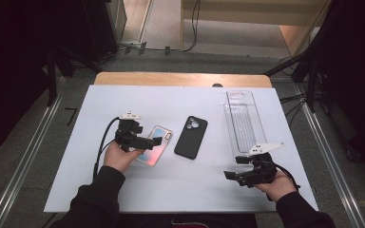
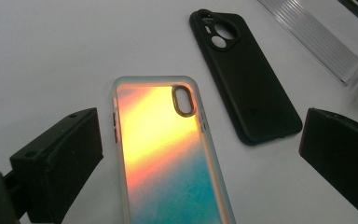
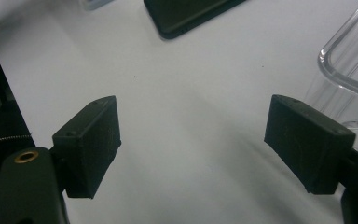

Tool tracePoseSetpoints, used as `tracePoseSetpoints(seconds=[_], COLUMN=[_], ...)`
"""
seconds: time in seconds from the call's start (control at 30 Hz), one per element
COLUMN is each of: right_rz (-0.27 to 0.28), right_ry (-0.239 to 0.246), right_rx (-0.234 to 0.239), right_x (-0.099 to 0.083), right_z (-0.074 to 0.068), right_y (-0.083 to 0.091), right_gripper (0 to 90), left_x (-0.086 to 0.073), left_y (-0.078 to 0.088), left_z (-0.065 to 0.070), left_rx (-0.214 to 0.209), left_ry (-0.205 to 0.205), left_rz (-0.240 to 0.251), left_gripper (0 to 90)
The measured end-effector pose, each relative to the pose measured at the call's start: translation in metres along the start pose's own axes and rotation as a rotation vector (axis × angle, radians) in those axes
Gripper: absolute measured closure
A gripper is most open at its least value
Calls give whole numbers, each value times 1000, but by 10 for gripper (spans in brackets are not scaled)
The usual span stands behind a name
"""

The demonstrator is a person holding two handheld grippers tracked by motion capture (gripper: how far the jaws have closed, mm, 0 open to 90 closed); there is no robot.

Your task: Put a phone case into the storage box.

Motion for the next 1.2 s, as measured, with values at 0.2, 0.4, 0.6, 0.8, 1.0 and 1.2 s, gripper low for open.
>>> tracePoseSetpoints(seconds=[0.2, 0.4, 0.6, 0.8, 1.0, 1.2], right_rz=[-4, -1, 2, 1, -2, -1], right_ry=[-1, 1, 0, 1, 4, 6], right_rx=[0, 2, 2, 1, 0, 1], right_x=[0, 0, 0, 0, 0, 0], right_z=[0, 0, -1, -1, -1, -1], right_y=[-1, 0, 0, 0, 0, 1], right_gripper=[164, 164, 164, 164, 164, 164], left_x=[4, 3, -2, -9, -15, -20], left_y=[-7, -15, -19, -27, -35, -40], left_z=[-1, 1, -1, -2, 0, -2], left_rx=[15, 39, 54, 49, 81, 101], left_ry=[18, -4, -14, -22, -50, -62], left_rz=[5, -19, -53, -106, -161, -172], left_gripper=[6, 6, 7, 7, 6, 7])
Point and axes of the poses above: each handheld gripper's, and its own axes: y roughly backward along the jaws, x roughly out of its top, z roughly to its right, the point moved 2 cm from there along -y, roughly forward along the jaws, and after that the axes turned 1 degree about -x, right-handed, at the moved point
